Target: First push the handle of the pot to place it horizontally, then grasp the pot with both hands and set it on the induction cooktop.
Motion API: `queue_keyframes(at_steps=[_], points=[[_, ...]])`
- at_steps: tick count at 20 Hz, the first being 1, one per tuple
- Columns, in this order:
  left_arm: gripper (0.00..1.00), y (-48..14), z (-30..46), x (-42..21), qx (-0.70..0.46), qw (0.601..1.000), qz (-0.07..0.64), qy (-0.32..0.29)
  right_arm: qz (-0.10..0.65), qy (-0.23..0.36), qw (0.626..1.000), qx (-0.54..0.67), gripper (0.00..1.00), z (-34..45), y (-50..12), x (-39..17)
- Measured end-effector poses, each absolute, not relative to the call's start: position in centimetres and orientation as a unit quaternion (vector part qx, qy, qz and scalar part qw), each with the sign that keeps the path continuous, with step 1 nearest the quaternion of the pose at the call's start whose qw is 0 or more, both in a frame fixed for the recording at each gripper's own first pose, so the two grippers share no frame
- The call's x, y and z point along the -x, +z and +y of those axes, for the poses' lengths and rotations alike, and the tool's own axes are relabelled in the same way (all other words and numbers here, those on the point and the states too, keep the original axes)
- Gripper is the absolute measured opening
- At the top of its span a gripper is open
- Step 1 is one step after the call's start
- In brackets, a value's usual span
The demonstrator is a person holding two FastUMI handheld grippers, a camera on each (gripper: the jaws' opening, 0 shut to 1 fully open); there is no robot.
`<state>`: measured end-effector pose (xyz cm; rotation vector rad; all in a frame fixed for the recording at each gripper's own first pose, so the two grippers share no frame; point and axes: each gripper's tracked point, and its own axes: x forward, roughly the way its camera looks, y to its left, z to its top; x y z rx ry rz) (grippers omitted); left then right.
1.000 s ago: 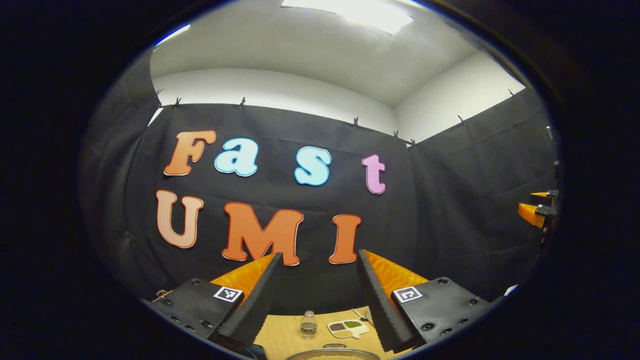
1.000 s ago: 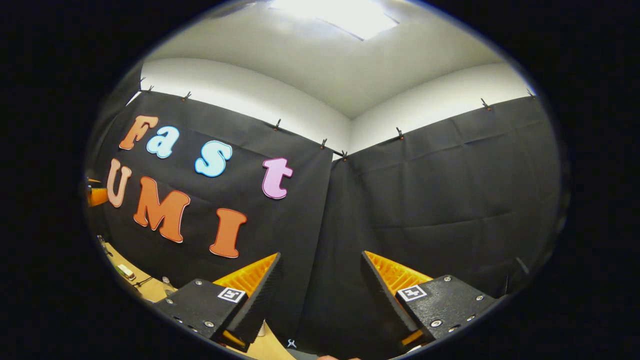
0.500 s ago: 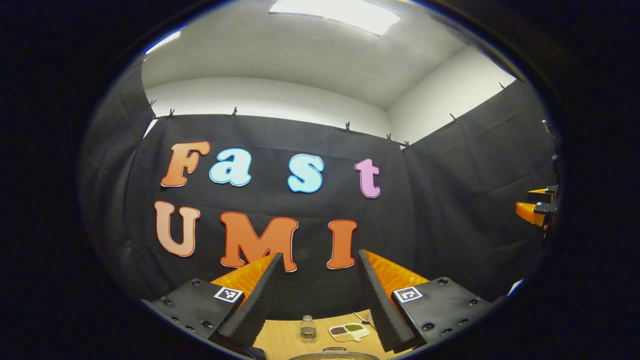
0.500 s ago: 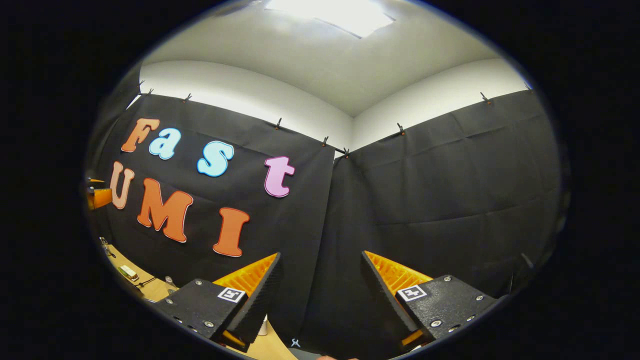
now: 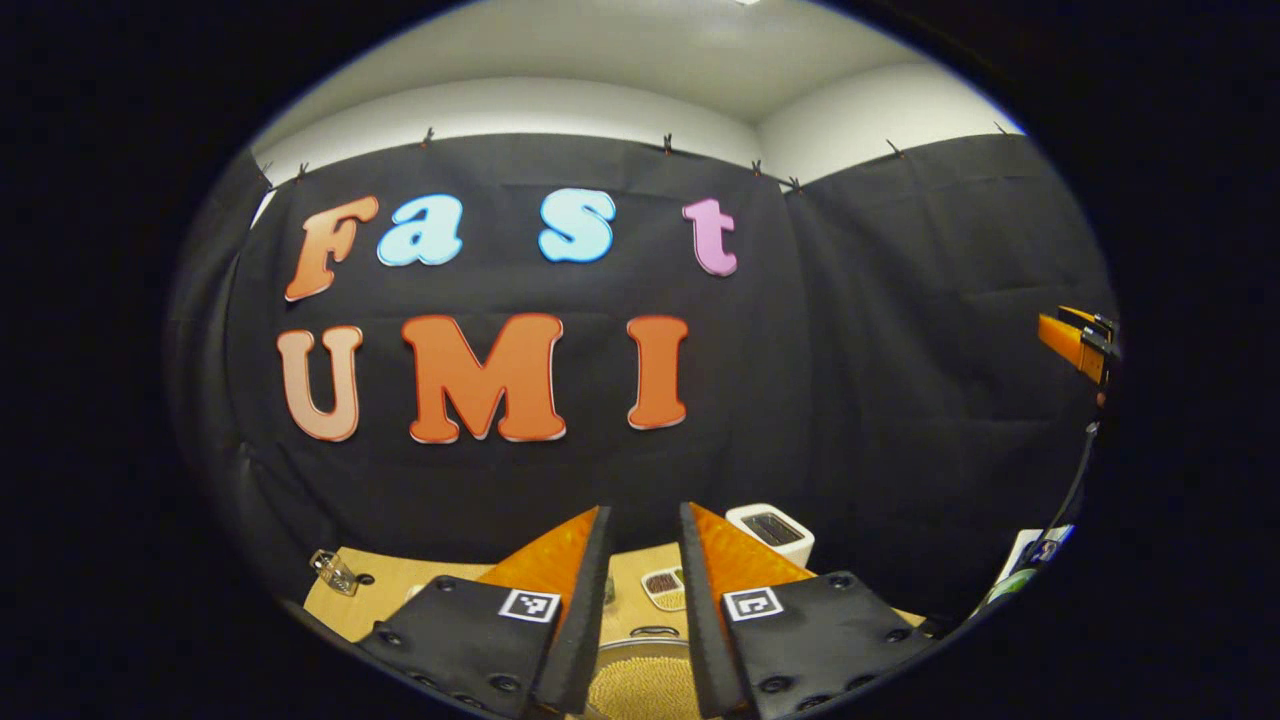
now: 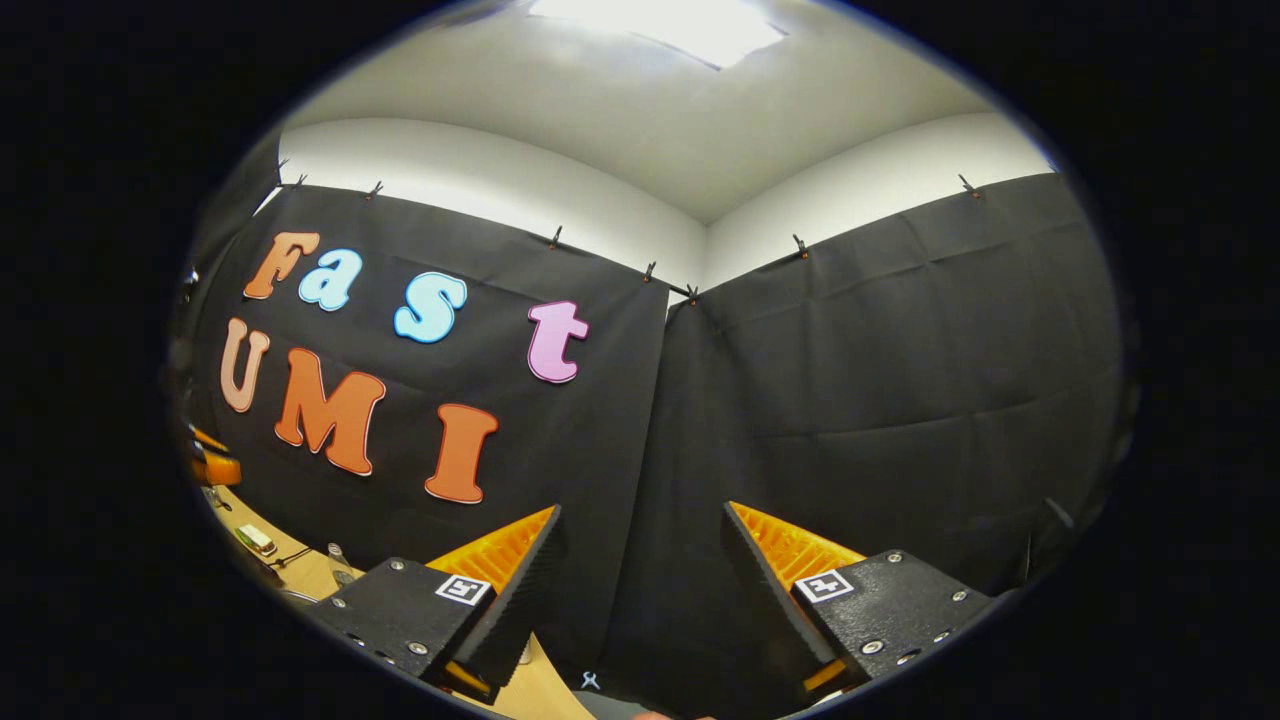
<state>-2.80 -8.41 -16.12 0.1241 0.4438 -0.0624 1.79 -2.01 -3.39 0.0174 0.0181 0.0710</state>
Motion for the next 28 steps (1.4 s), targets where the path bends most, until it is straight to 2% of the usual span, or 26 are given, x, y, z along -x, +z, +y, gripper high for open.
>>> queue_keyframes(at_steps=[1, 3, 7, 10, 15, 21, 25, 28], points=[[0.28, -18.3, -8.6, 3.3, -0.056, 0.965, 0.255, -0.033, 0.01, 0.036, 0.999, -0.007, 0.95, -2.1, -3.6, -1.9], [0.09, -23.6, -7.9, 5.3, -0.055, 0.936, 0.346, -0.027, 0.01, 0.04, 0.999, -0.006, 0.95, -2.0, -3.9, -2.2], [0.08, -32.1, -7.0, 10.9, -0.028, 0.866, 0.499, -0.017, 0.017, 0.046, 0.999, -0.01, 0.95, -2.0, -4.9, -2.4], [0.08, -35.5, -6.5, 14.9, -0.001, 0.823, 0.568, -0.007, 0.021, 0.042, 0.999, -0.005, 0.95, -2.4, -5.6, -2.4], [0.08, -39.0, -6.0, 19.4, 0.019, 0.773, 0.634, 0.008, 0.029, 0.042, 0.999, 0.0, 0.97, -2.5, -6.6, -2.3], [0.08, -41.9, -5.5, 24.2, 0.049, 0.71, 0.701, 0.033, 0.04, 0.046, 0.998, -0.004, 0.95, -2.2, -7.7, -2.1], [0.08, -43.1, -6.3, 26.6, 0.089, 0.677, 0.729, 0.045, 0.048, 0.048, 0.998, -0.003, 0.93, -2.2, -8.4, -2.1], [0.08, -44.2, -7.3, 27.7, 0.122, 0.653, 0.746, 0.049, 0.055, 0.046, 0.997, -0.004, 0.95, -2.2, -9.1, -2.0]])
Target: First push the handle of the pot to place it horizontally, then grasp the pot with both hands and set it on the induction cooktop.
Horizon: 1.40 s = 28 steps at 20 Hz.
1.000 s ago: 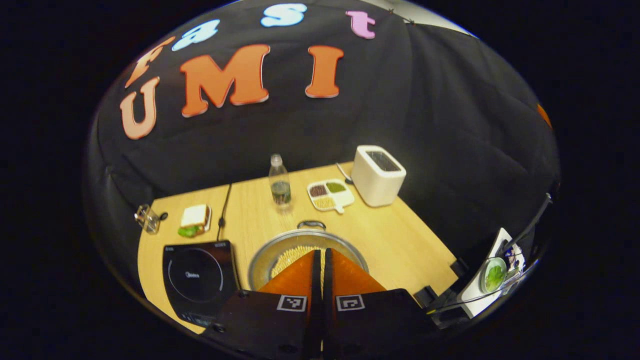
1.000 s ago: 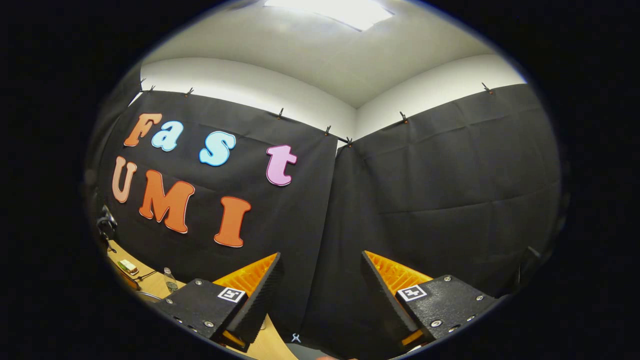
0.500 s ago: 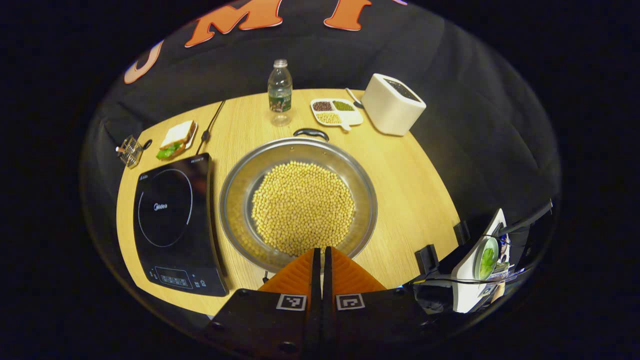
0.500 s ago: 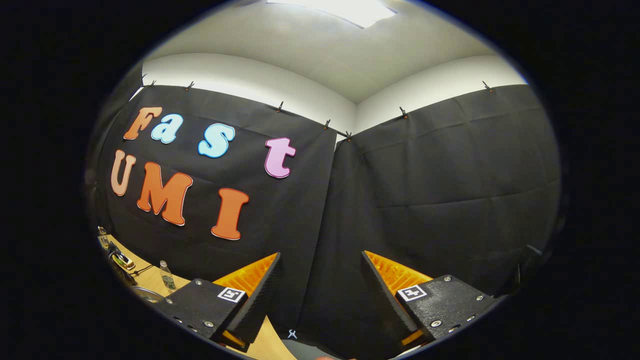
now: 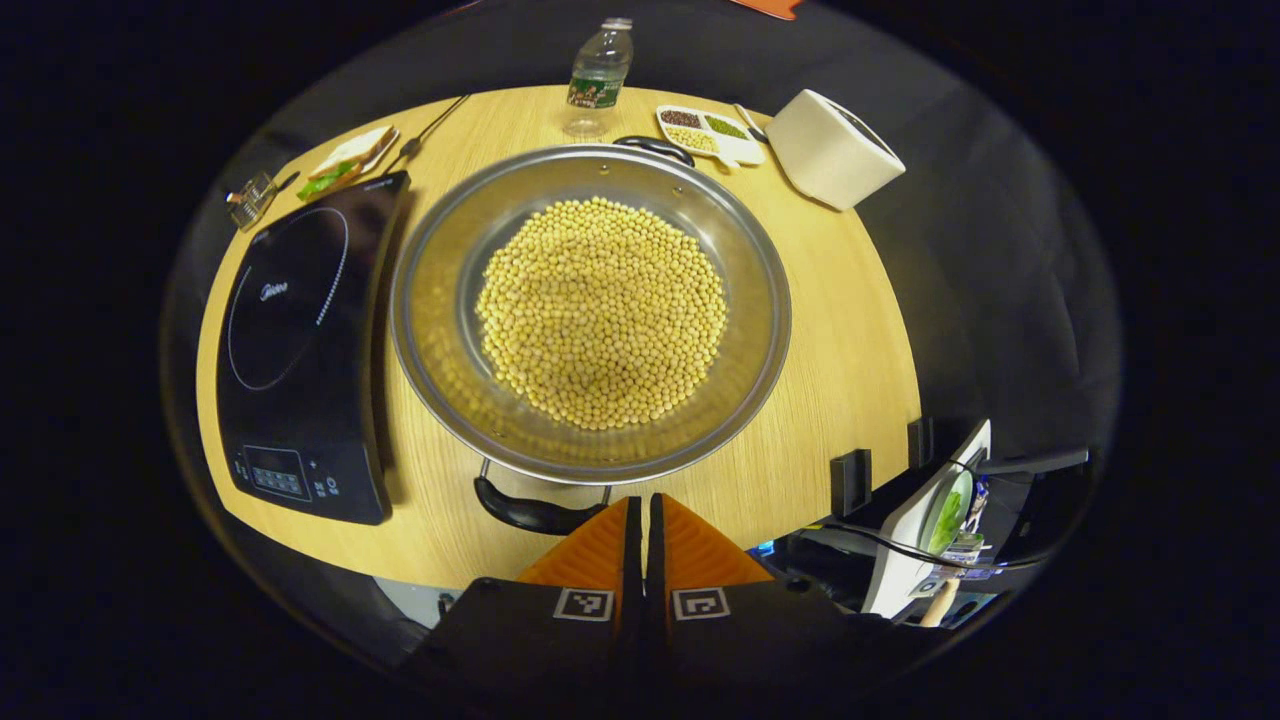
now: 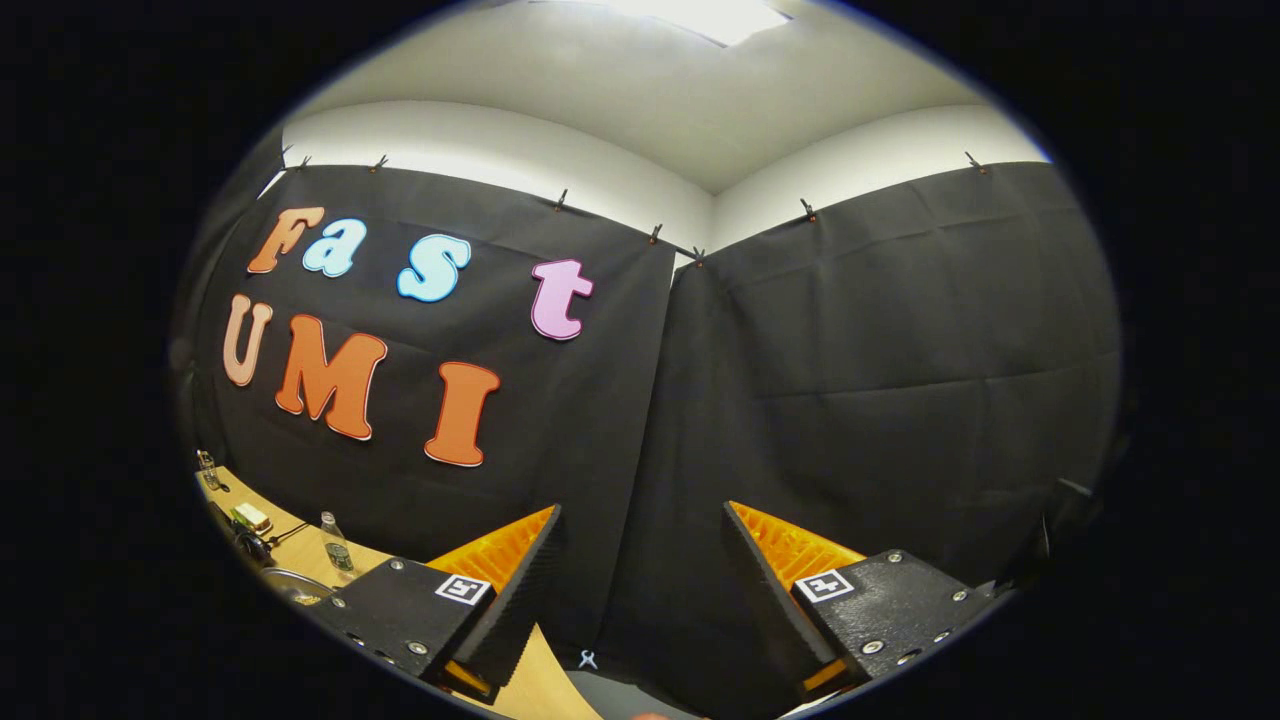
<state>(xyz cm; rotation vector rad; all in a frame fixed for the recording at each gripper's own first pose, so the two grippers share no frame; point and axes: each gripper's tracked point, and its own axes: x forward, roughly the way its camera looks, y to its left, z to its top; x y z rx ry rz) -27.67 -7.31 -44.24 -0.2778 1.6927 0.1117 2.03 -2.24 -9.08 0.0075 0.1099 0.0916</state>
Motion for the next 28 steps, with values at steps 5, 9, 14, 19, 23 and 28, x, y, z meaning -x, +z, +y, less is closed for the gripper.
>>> queue_keyframes(at_steps=[5, 9, 14, 19, 23, 28], points=[[0.08, -46.1, -8.0, 30.7, 0.138, 0.606, 0.78, 0.067, 0.062, 0.045, 0.997, -0.002, 0.95, -2.4, -9.6, -2.0], [0.08, -47.4, -7.3, 31.7, 0.139, 0.593, 0.787, 0.097, 0.068, 0.046, 0.997, -0.003, 0.93, -2.6, -10.5, -2.0], [0.08, -48.4, -6.1, 32.1, 0.129, 0.593, 0.784, 0.129, 0.075, 0.055, 0.996, -0.012, 0.95, -2.6, -11.5, -2.5], [0.08, -49.0, -5.1, 32.5, 0.148, 0.589, 0.778, 0.161, 0.083, 0.071, 0.994, -0.024, 0.95, -2.6, -12.9, -3.1], [0.08, -49.0, -3.4, 33.0, 0.126, 0.594, 0.771, 0.192, 0.09, 0.088, 0.991, -0.036, 0.95, -2.4, -14.0, -3.6], [0.08, -48.4, -1.2, 33.6, 0.128, 0.592, 0.762, 0.229, 0.107, 0.107, 0.987, -0.046, 0.95, -1.9, -15.4, -4.1]])
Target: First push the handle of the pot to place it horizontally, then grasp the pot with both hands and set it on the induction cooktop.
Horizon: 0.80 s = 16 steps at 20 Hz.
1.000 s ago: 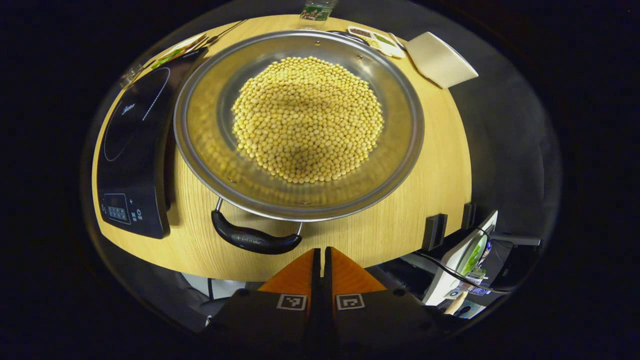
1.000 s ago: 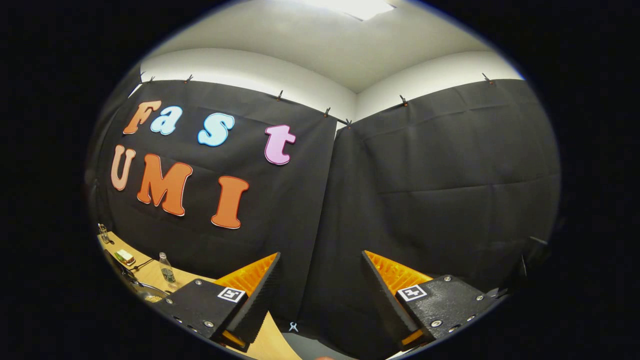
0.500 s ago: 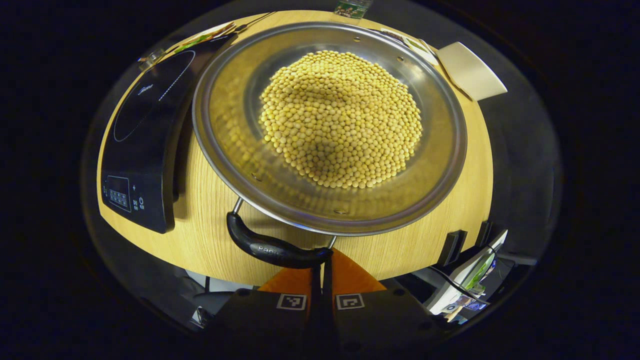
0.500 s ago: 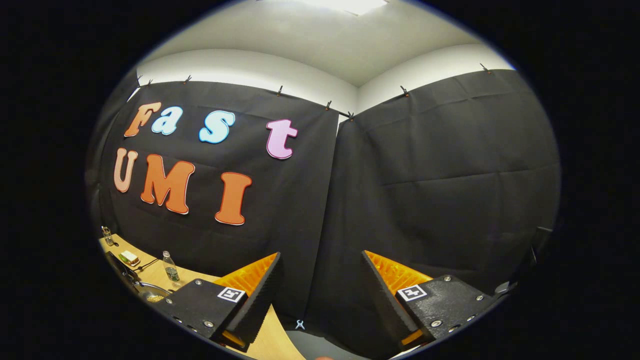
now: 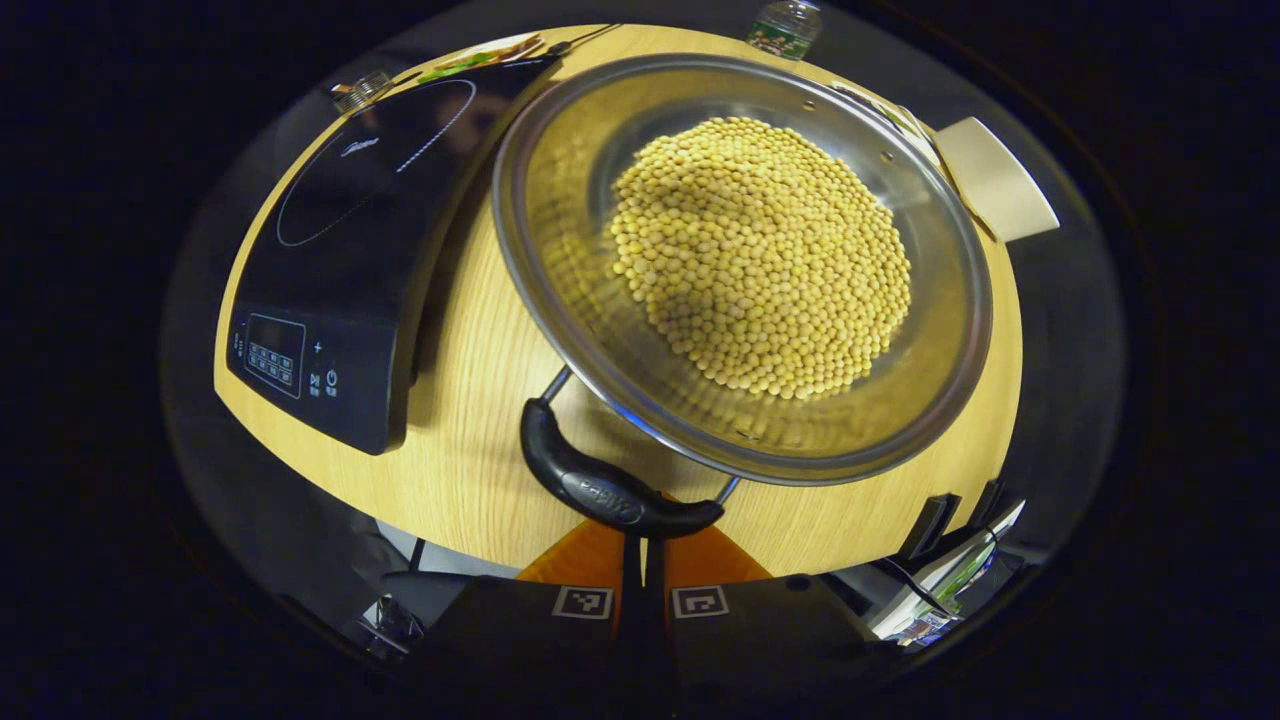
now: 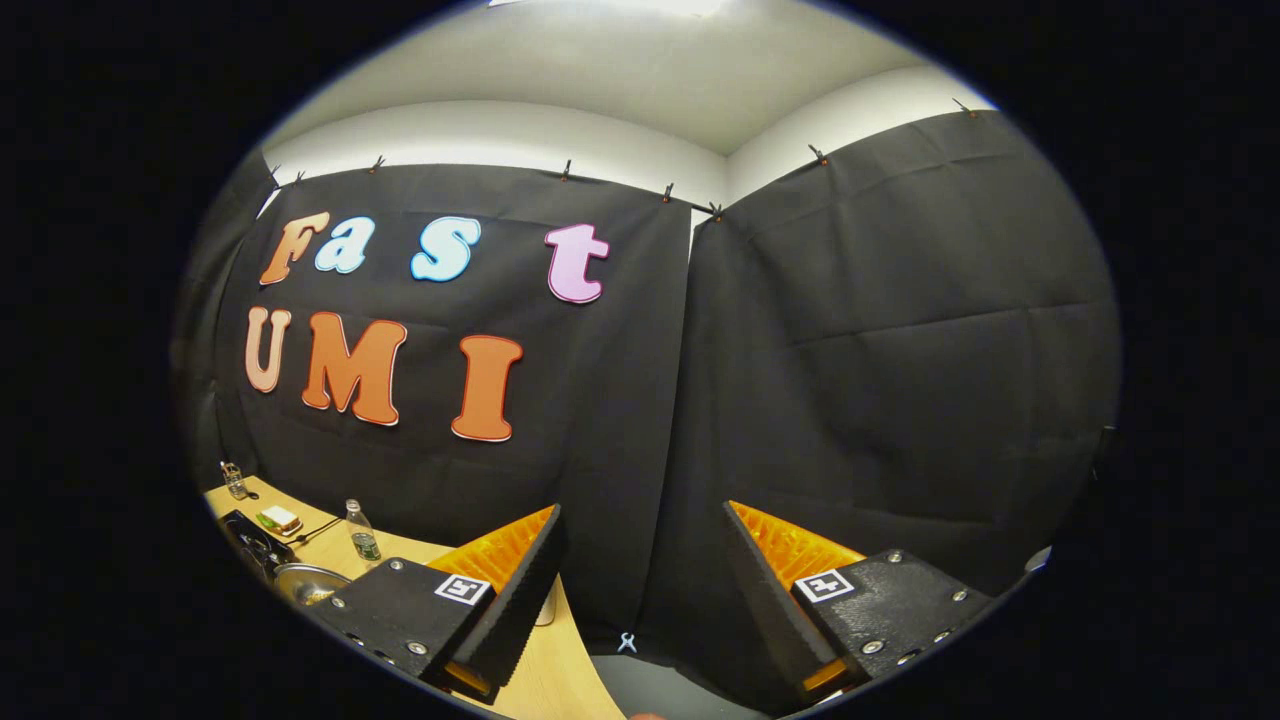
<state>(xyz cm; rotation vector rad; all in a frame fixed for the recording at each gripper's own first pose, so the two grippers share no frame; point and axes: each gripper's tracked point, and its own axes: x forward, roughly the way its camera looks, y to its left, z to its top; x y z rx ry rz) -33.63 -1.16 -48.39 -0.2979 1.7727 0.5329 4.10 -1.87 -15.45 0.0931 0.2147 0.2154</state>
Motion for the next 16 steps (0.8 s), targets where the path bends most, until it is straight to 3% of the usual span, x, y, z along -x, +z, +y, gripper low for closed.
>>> queue_keyframes(at_steps=[16], points=[[0.08, -47.8, 5.8, 30.8, 0.043, 0.626, 0.737, 0.251, 0.135, 0.073, 0.988, -0.017, 0.95, 1.7, -14.6, -0.9]])
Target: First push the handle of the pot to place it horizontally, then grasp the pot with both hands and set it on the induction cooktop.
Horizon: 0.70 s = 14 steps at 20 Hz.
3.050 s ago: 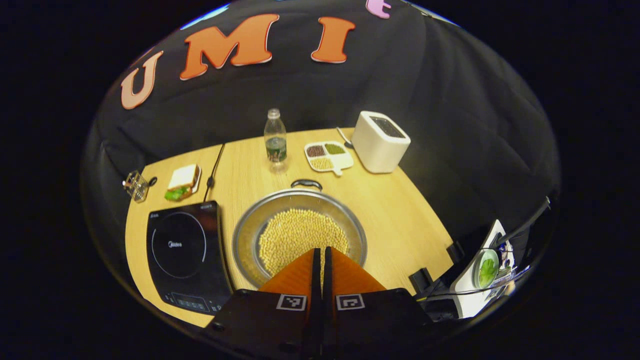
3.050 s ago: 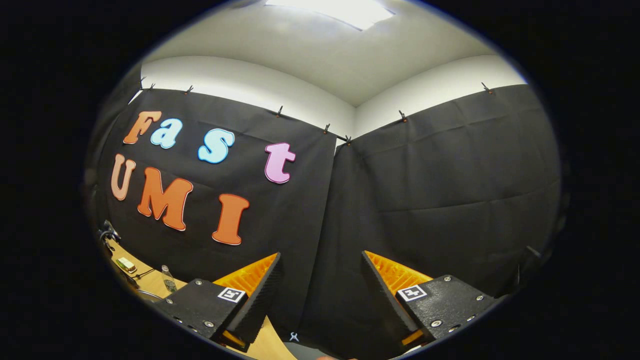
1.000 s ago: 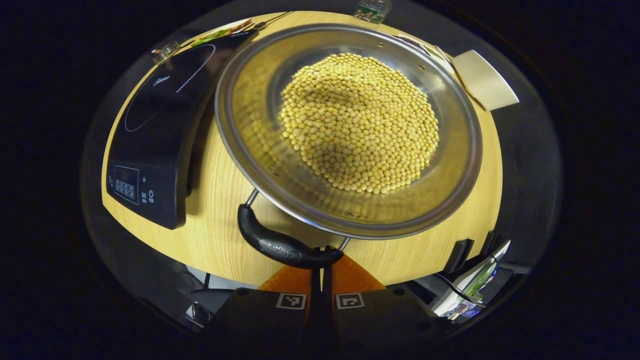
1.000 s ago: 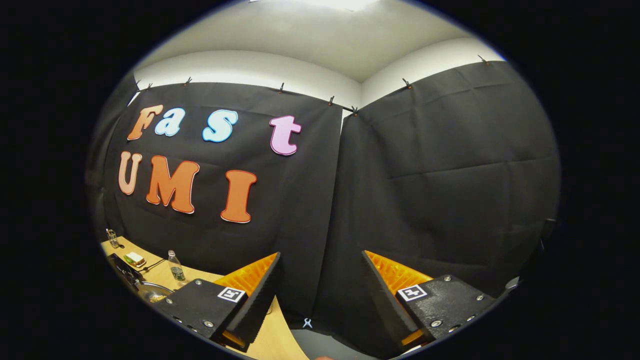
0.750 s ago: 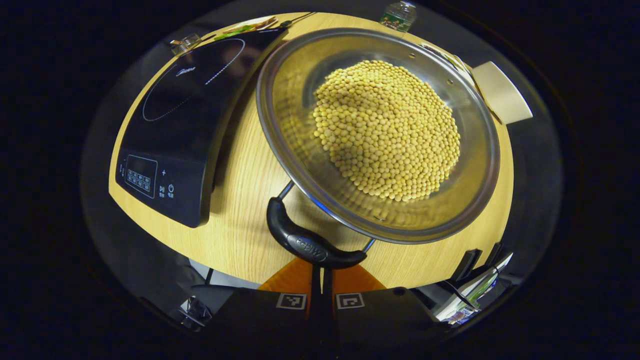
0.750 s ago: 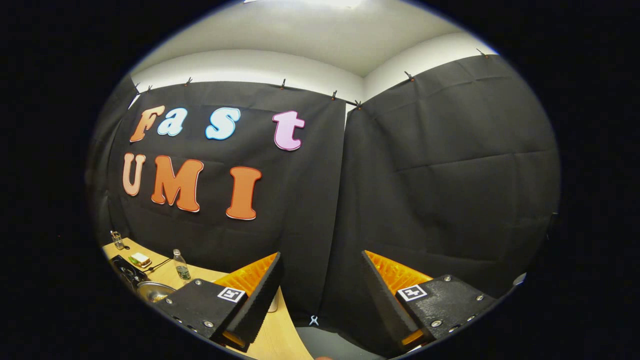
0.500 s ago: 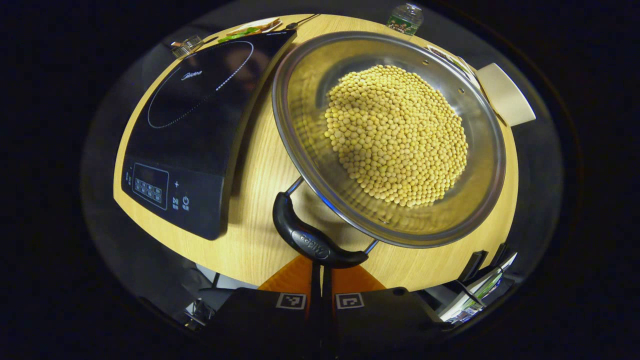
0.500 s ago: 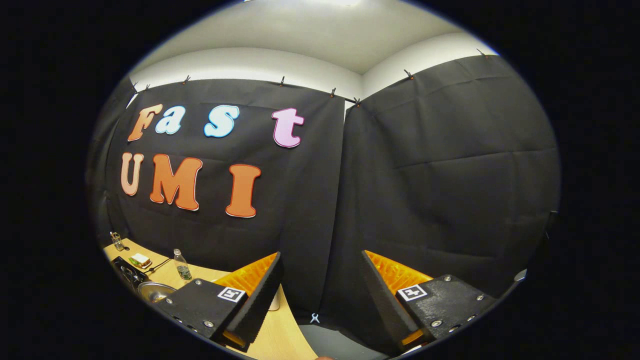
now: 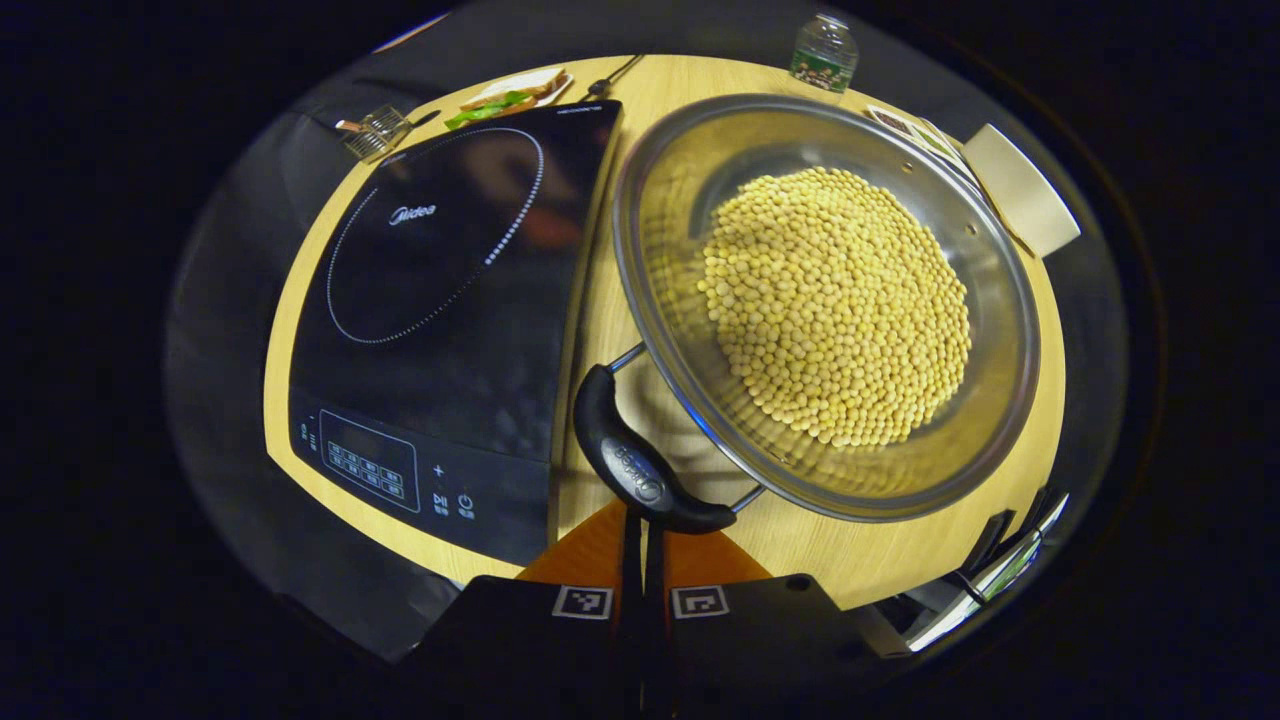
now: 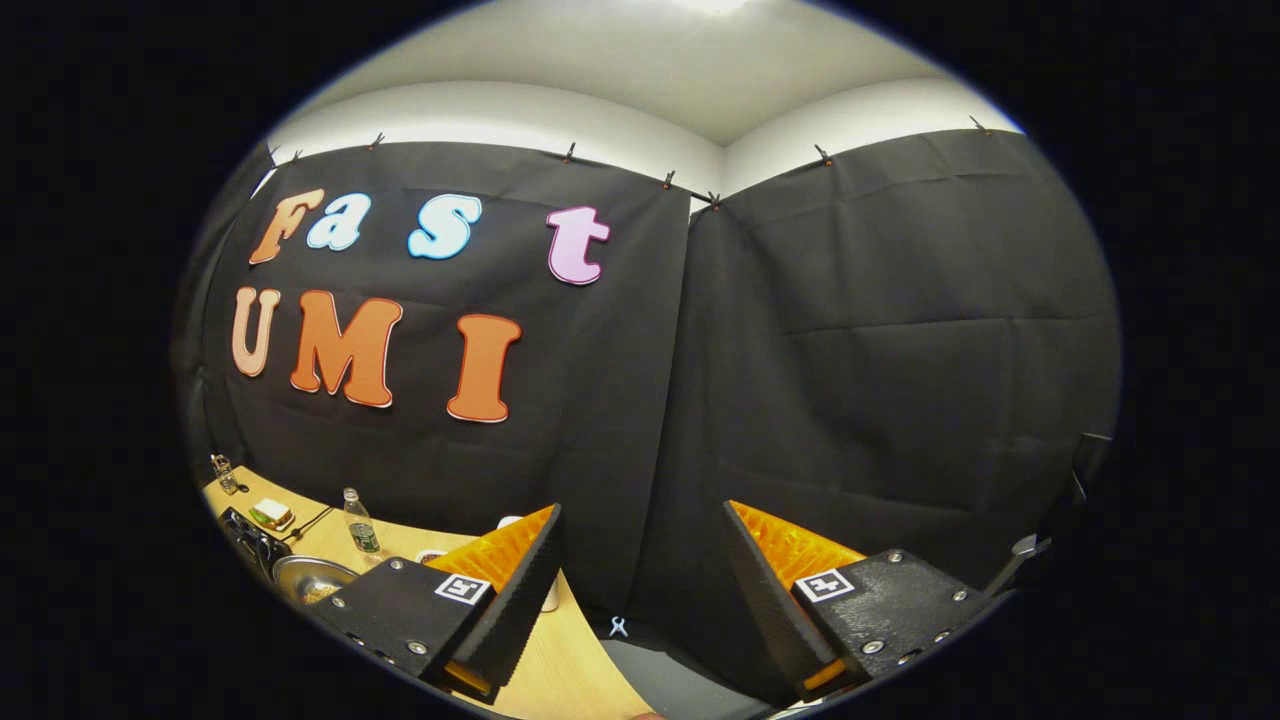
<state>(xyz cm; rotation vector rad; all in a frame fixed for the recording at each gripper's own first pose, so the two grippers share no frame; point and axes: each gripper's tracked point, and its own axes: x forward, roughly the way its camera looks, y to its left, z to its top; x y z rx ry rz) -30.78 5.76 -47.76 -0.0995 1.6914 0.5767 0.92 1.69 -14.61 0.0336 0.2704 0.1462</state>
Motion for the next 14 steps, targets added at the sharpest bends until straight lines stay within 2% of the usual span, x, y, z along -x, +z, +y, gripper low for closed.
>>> queue_keyframes(at_steps=[6, 14], points=[[0.08, -48.6, 6.0, 29.4, 0.063, 0.643, 0.722, 0.246, 0.146, 0.076, 0.986, -0.015, 0.97, 3.9, -14.4, -0.5], [0.08, -48.7, 7.3, 26.3, 0.036, 0.665, 0.712, 0.222, 0.157, 0.114, 0.981, -0.016, 0.95, 9.0, -14.8, 0.0]])
